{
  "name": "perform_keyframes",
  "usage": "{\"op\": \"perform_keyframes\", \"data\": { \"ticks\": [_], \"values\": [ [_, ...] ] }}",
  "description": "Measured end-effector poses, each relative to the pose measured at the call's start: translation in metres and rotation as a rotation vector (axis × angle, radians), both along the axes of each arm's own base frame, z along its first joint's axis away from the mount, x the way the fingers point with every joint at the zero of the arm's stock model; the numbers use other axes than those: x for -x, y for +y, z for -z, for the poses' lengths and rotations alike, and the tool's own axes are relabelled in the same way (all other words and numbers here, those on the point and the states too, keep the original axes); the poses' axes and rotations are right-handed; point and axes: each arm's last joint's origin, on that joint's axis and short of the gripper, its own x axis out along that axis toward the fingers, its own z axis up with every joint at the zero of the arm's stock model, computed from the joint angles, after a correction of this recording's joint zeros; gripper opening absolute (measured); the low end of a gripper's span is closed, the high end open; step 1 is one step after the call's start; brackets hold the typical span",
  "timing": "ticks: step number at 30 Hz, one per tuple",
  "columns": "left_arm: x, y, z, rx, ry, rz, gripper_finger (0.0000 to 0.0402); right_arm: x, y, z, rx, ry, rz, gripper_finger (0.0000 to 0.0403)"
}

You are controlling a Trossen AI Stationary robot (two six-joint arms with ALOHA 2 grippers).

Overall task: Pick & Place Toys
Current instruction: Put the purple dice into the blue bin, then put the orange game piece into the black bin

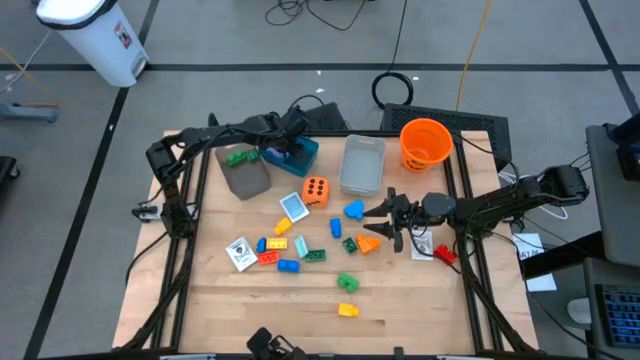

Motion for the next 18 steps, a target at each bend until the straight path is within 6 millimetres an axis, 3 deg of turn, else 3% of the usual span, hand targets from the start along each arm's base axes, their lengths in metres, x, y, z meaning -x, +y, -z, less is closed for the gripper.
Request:
{"op": "perform_keyframes", "data": {
  "ticks": [11, 18],
  "values": [
    [-0.007, 0.002, -0.004, -0.018, -0.073, 0.07, 0.0214, 0.0, 0.0, 0.0, 0.0, 0.0, 0.0, 0.0167],
    [-0.018, -0.009, -0.039, -0.015, -0.222, 0.277, 0.0214, 0.0, 0.0, 0.0, 0.0, 0.0, 0.0, 0.0167]
  ]
}}
